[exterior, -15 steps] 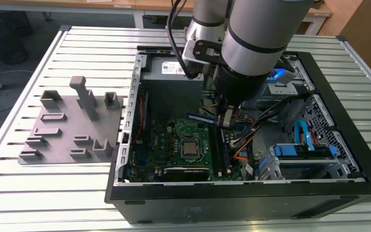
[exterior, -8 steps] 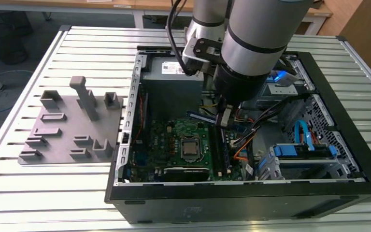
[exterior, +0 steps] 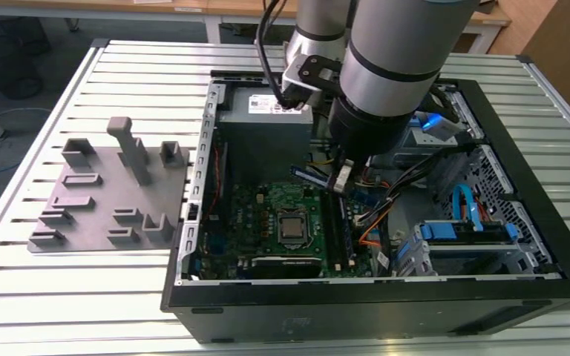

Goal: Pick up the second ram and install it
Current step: 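Insert the second ram into the second slot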

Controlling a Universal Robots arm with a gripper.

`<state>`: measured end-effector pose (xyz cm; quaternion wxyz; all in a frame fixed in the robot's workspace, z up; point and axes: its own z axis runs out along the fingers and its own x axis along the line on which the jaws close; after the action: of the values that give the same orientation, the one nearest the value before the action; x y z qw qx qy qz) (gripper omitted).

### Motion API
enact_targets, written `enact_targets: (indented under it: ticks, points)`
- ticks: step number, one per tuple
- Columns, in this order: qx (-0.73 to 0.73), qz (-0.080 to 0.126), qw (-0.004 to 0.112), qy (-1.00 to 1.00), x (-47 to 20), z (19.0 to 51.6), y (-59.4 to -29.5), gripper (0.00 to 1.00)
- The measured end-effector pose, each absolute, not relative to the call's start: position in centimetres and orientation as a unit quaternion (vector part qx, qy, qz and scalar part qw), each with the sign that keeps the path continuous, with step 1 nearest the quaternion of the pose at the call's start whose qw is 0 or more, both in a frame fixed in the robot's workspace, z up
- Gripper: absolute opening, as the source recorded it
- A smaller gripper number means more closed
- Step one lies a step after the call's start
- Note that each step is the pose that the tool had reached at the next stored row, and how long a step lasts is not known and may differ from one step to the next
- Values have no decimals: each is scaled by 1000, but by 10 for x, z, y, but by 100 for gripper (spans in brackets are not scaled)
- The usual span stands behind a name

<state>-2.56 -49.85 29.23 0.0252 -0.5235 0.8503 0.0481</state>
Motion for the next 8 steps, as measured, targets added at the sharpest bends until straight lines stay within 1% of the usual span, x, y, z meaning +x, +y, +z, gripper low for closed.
enact_targets:
  ticks: [8]
  points:
    - [-490,47,27,870,-26,292,-498,13]
